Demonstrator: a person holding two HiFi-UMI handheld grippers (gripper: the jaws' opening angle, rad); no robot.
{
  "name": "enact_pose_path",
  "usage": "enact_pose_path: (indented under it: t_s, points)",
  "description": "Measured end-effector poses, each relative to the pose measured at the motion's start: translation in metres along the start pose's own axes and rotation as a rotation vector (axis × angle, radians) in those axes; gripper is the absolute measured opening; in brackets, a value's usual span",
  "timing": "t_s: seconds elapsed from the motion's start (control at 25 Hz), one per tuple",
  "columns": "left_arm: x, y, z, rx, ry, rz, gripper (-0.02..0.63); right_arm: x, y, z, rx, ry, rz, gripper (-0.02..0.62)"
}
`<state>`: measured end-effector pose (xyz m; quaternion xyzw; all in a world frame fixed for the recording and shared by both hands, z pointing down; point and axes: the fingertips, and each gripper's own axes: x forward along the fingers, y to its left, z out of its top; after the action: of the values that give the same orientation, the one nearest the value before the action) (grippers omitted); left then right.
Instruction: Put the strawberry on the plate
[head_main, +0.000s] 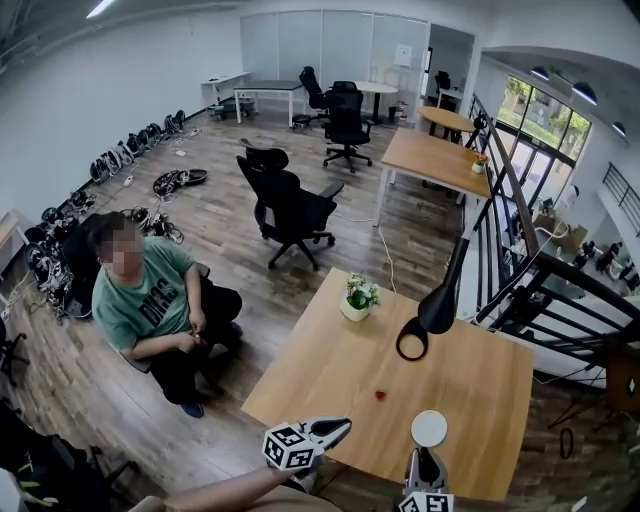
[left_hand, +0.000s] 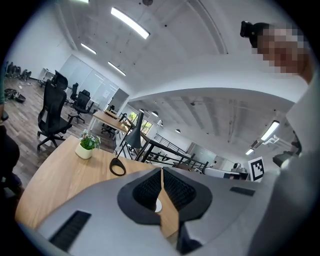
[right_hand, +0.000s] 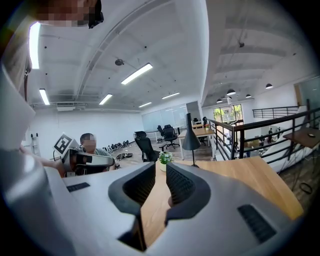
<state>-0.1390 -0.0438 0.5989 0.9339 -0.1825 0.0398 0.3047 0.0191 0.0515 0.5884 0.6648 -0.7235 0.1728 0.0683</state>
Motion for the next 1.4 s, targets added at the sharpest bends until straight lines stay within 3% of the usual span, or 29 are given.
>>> enact_pose_path:
  t_s: [0.32, 0.72, 1.08, 1.24, 1.4]
  points:
    - [0.005, 0.034, 0.003, -0.003, 0.016, 0.006, 0.006, 0.031, 0.011, 0.017, 0.015, -0.028, -0.013, 0.052]
    - [0.013, 0.048, 0.002, -0.018, 0.035, 0.061, 0.005, 0.052, -0.019, 0.006, 0.017, 0.000, 0.000, 0.052]
    - [0.040, 0.051, 0.013, -0.055, -0.003, 0.197, 0.006, 0.095, -0.048, 0.008, -0.035, 0.068, 0.140, 0.052]
    - [0.065, 0.043, 0.027, -0.068, -0.044, 0.223, 0.006, 0.118, -0.066, 0.015, -0.088, 0.098, 0.199, 0.052]
    - [0.087, 0.039, 0.029, -0.054, -0.031, 0.229, 0.005, 0.137, -0.080, 0.014, -0.108, 0.115, 0.236, 0.052]
